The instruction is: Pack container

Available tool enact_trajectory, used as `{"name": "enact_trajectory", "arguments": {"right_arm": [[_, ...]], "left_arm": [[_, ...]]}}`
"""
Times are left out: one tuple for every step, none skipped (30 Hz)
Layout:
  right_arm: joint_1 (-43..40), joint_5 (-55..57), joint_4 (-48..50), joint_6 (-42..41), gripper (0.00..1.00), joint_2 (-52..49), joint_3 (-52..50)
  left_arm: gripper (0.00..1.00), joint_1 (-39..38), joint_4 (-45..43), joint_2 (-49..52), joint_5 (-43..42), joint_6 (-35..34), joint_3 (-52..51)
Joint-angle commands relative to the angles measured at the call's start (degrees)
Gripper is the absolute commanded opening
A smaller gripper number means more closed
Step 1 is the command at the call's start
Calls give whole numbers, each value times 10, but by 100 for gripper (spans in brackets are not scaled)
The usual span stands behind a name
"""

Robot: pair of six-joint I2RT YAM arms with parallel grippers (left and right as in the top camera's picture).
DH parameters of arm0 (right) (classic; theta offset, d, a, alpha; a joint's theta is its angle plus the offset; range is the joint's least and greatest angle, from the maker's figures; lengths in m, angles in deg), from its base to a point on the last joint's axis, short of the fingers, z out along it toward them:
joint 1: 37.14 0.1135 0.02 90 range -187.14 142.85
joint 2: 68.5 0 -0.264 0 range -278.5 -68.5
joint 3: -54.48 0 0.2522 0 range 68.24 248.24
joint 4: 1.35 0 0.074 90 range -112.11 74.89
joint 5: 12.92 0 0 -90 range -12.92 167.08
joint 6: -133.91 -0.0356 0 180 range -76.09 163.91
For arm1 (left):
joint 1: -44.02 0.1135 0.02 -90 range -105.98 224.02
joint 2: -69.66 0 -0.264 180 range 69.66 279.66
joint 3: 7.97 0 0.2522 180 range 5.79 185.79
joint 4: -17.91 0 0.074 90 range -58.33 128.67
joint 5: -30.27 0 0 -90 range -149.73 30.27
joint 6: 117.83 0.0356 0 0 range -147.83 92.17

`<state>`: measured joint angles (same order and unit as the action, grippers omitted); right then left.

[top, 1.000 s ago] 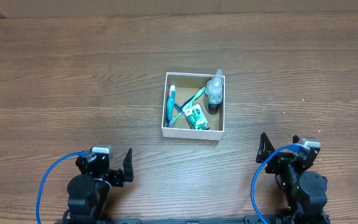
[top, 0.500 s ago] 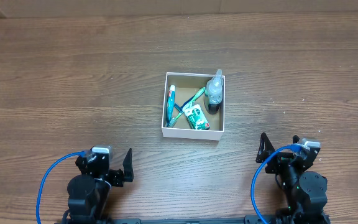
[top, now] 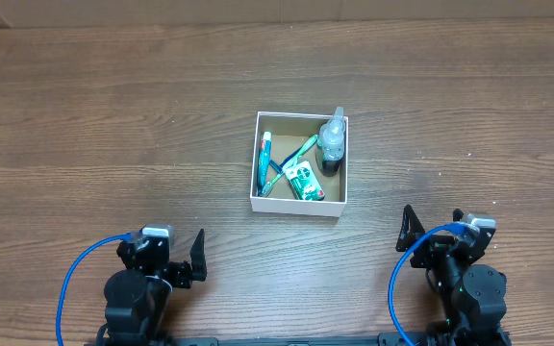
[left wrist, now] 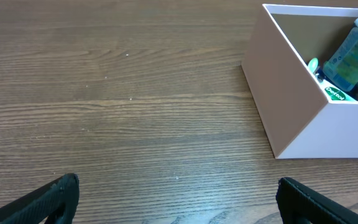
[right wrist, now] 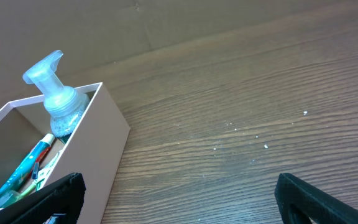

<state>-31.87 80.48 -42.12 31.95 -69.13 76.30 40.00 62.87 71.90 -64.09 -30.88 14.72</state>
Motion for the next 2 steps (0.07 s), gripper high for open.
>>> {"name": "enact_trajectory", "arguments": {"right_arm": [[-2, 4, 2, 2, 100, 5, -4], [-2, 4, 2, 2, 100, 5, -4]], "left_arm": [[100, 2, -4, -9, -11, -12, -6], [100, 2, -4, -9, -11, -12, -6]]}}
